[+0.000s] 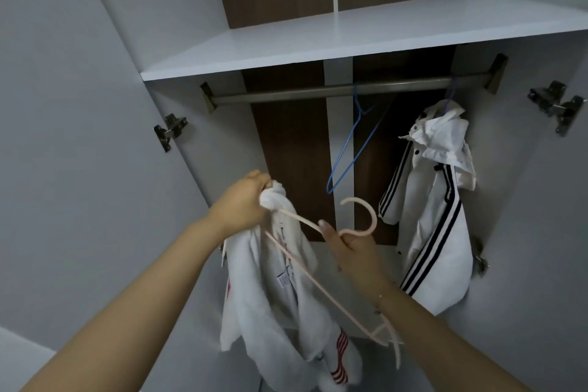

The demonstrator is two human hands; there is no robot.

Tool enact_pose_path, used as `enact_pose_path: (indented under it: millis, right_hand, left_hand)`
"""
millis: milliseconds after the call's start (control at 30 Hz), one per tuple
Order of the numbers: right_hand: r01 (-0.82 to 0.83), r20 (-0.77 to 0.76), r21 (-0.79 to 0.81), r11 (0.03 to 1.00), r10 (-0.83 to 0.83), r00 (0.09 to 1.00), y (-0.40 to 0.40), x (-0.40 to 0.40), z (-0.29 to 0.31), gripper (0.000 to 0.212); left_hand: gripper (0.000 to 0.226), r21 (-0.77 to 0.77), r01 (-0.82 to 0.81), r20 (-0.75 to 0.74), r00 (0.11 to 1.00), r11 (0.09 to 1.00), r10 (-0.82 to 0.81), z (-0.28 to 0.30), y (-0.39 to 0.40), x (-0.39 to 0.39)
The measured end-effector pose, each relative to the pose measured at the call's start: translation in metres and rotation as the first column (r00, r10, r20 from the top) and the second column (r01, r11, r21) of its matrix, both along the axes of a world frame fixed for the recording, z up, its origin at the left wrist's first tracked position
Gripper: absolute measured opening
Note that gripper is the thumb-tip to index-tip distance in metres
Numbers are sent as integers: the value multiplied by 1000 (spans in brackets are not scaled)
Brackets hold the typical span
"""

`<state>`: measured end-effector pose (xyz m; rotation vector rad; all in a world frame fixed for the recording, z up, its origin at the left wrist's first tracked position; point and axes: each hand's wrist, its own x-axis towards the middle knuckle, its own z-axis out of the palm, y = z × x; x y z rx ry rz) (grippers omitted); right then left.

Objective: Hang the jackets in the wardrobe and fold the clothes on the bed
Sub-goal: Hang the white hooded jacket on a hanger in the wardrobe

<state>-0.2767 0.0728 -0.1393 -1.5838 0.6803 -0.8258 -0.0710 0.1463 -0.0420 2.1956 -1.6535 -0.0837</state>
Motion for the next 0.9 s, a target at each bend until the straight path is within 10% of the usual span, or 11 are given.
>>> enact_pose_path:
  millis: [200, 333, 433, 567, 767, 900]
  right_hand:
    - [8, 52, 57, 998, -11, 999, 8, 24, -13, 49]
    - [-59, 74, -58, 997, 63, 995, -4, 28, -5, 50]
    - [-82, 67, -188, 979, 96, 993, -22, 30, 9, 55]
    - [-127, -106, -437, 890, 89, 990, -49, 38, 35, 56]
    - [-78, -241, -814, 576, -211, 947, -75, 31, 60, 26]
    - [276, 116, -778, 564, -304, 946, -67, -7, 17, 47]
  left_hand:
    - [28, 91, 131, -260, 960, 987, -103, -18, 30, -23]
    - [40, -62, 85, 162, 984, 995, -74, -19, 32, -13]
    - [68, -139, 114, 188, 978, 984, -87, -10, 20, 4]
    - [47, -60, 217, 185, 962, 974, -203, -11, 2, 19]
    - [12, -228, -92, -364, 932, 969, 3, -33, -3, 40]
    - [12, -257, -152, -555, 832, 954, -17, -32, 9, 57]
